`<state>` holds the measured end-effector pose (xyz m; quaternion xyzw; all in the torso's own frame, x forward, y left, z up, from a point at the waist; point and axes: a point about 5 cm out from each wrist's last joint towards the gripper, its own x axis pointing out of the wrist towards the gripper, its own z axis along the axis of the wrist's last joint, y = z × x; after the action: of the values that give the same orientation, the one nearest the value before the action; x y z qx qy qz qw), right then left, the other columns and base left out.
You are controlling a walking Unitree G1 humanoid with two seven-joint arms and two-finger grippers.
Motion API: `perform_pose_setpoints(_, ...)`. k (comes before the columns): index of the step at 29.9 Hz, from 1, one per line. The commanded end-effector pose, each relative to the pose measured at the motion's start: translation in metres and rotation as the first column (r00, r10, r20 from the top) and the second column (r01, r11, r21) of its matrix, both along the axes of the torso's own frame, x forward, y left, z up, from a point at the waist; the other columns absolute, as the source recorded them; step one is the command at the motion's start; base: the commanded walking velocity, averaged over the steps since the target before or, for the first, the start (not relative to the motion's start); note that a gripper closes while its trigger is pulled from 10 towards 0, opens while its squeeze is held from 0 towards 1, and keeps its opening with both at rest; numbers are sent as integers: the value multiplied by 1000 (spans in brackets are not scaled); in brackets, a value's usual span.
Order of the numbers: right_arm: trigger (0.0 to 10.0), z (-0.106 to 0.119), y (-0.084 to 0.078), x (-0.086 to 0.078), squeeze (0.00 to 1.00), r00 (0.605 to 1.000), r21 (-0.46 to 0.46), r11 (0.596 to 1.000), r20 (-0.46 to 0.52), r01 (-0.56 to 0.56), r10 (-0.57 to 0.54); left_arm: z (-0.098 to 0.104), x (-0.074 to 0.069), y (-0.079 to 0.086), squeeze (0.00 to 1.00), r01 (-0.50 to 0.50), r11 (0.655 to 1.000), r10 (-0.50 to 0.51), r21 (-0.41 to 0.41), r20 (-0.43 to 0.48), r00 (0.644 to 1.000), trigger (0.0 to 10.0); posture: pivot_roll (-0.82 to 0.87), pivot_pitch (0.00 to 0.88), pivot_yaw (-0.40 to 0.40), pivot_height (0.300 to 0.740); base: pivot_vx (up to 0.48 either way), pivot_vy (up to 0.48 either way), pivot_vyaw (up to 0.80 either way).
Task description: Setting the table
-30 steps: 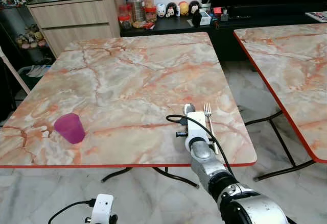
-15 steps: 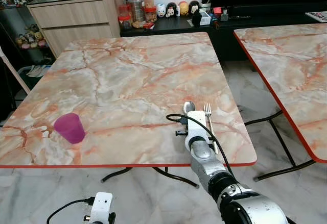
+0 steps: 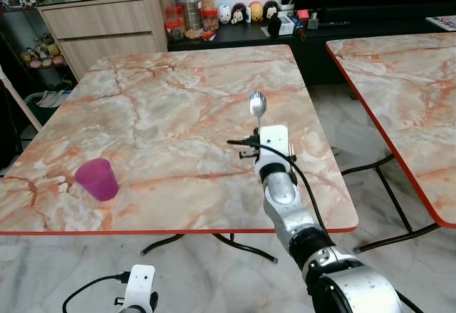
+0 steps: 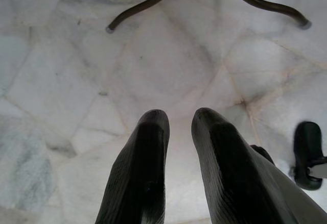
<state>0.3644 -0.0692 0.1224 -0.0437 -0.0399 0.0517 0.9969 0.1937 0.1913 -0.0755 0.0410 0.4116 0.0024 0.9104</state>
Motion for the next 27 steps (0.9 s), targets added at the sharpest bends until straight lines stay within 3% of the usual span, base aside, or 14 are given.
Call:
perform_pose_setpoints(1,10000,8,4,0,0,999,-9,1000,43,-24,25,0,0,2,0,-3,1000,3,22,-4,1000,10000,-29,0,82,740,0,0,0)
perform_pose_setpoints(8,10000,10,-1,1,0,998,4,1000,59,-4,4,0,0,0,0,-4,1000,4,24,-5,1000,10000,-37,0,82,740,0,-403,0)
perform_pose_setpoints(18,10000,8,-6,0,0,998,7,1000,66,6,-7,-2,-4,2,0,-23,999,24,32,-21,999,10000,-37,0,87,740,0,0,0)
perform_pose_setpoints(27,10000,7,-8,0,0,998,5,1000,64,15,-15,-3,-6,4,0,-31,999,32,36,-27,999,10000,-36,2,87,740,0,-480,0)
